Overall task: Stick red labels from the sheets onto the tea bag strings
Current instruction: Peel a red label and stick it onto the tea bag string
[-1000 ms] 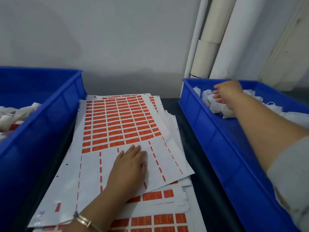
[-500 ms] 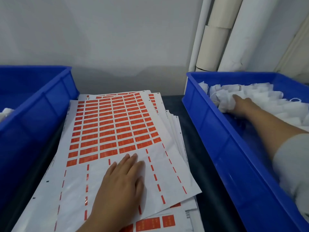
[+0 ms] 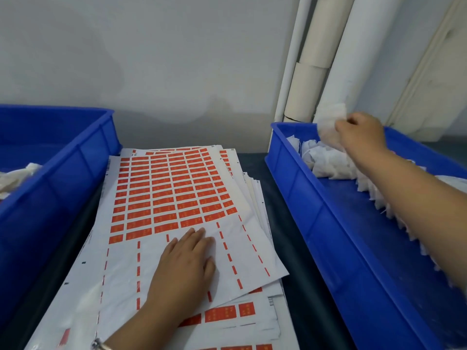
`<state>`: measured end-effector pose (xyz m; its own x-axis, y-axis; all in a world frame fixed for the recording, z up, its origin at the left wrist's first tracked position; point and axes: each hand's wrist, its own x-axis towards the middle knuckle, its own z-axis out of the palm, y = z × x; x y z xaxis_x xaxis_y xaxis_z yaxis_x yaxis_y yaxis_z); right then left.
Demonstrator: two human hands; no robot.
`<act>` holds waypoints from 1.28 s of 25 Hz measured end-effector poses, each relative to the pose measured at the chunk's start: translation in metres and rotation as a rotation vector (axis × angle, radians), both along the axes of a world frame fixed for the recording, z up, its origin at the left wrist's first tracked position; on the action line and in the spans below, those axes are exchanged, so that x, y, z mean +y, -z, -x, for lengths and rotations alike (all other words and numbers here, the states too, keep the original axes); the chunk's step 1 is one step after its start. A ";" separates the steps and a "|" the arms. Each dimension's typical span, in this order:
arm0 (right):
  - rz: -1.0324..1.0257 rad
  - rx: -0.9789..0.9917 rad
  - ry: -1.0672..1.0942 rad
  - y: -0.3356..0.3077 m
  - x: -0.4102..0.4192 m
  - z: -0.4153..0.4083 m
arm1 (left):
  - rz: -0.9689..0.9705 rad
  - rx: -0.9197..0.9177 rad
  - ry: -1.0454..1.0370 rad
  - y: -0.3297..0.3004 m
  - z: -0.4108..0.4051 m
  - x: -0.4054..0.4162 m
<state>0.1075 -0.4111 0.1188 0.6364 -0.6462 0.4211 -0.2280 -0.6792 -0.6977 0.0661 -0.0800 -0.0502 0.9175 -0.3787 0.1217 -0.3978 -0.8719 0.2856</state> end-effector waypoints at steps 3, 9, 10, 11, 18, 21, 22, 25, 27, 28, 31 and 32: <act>-0.295 -0.091 -0.301 -0.031 0.091 0.023 | 0.209 0.106 -0.052 -0.011 0.002 0.000; -0.564 0.157 -0.609 0.007 0.238 0.052 | 0.994 0.375 -0.134 -0.058 -0.005 0.044; -0.601 0.185 -0.607 0.019 0.252 0.055 | 1.204 0.465 -0.076 -0.066 -0.007 0.059; -0.636 0.217 -0.594 0.031 0.262 0.057 | 1.386 0.561 -0.005 -0.073 -0.007 0.073; -0.865 0.506 -0.304 0.097 0.291 0.049 | 1.176 0.399 -0.218 -0.059 0.004 0.096; -0.835 0.541 -0.254 0.109 0.286 0.049 | 0.947 0.402 -0.098 -0.053 0.003 0.105; -0.856 0.489 -0.252 0.114 0.283 0.052 | 0.844 0.394 -0.062 -0.052 0.003 0.107; -0.902 0.261 -0.295 0.121 0.274 0.069 | 0.640 0.327 -0.051 -0.051 0.004 0.110; -0.824 0.200 -0.439 0.120 0.266 0.080 | 0.542 0.219 -0.058 -0.052 0.006 0.108; -0.757 0.192 -0.554 0.116 0.263 0.085 | 0.529 0.156 -0.052 -0.055 0.007 0.107; -0.439 0.227 -0.786 0.103 0.267 0.095 | 0.598 -0.013 0.000 -0.063 0.017 0.101; -0.304 0.216 -0.796 0.102 0.271 0.098 | 0.627 -0.076 0.045 -0.065 0.021 0.098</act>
